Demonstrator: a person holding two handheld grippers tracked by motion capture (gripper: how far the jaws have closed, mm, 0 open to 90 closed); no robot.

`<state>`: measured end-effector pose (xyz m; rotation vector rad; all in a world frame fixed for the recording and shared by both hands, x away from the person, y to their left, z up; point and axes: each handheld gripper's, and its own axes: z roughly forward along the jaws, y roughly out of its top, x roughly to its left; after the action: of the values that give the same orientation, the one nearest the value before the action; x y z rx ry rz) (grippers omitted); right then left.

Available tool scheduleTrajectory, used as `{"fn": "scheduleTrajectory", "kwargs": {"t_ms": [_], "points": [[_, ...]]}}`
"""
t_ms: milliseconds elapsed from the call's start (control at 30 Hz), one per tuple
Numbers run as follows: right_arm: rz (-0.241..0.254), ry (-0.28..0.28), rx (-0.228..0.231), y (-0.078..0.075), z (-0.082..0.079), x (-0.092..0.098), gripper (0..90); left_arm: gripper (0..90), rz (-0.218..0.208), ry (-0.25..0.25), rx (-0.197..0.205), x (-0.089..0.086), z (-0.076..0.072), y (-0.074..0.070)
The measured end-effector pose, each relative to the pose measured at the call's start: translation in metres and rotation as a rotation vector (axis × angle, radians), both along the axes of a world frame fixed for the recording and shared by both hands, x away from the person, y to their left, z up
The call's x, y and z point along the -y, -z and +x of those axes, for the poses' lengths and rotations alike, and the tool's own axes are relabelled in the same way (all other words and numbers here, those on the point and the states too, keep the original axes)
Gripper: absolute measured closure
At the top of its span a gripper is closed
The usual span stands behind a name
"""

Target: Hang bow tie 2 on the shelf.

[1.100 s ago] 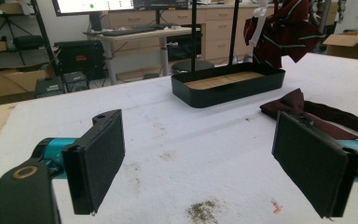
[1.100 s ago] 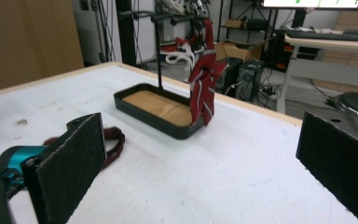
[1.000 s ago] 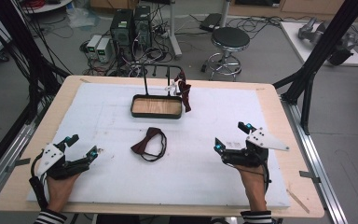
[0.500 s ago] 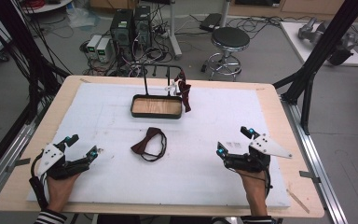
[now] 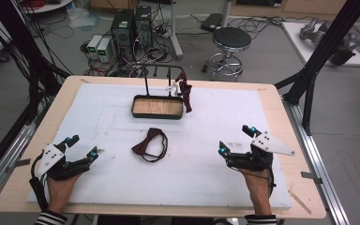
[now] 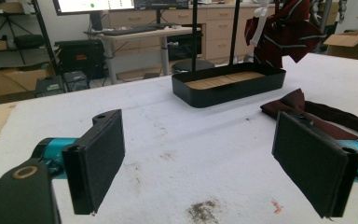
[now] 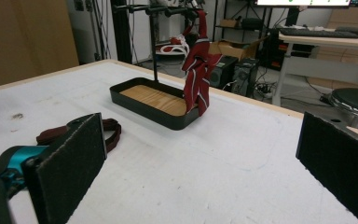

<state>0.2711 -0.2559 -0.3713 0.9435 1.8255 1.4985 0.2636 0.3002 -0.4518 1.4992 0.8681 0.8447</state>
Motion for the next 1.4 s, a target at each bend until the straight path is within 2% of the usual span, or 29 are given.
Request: {"fn": "scheduleTrajectory", "kwargs": {"t_ms": [400, 667, 733, 1000, 1400], "points": [[-0.103, -0.094, -0.039, -0.019, 0.019, -0.025, 0.7, 17.3, -0.001, 0.001, -0.002, 0.0, 0.0, 0.0], [-0.176, -0.19, -0.078, -0.032, 0.037, -0.056, 0.9, 17.3, -0.006, 0.003, -0.002, 0.0, 0.0, 0.0], [-0.194, -0.219, -0.076, -0.035, 0.043, -0.067, 0.9, 17.3, -0.007, 0.003, -0.002, 0.0, 0.0, 0.0], [-0.262, -0.295, -0.105, -0.041, 0.06, -0.096, 0.9, 17.3, -0.006, 0.004, 0.0, 0.0, 0.0, 0.0], [-0.3, -0.381, -0.12, -0.052, 0.082, -0.129, 0.9, 17.3, -0.005, 0.004, -0.001, 0.0, 0.0, 0.0]]}}
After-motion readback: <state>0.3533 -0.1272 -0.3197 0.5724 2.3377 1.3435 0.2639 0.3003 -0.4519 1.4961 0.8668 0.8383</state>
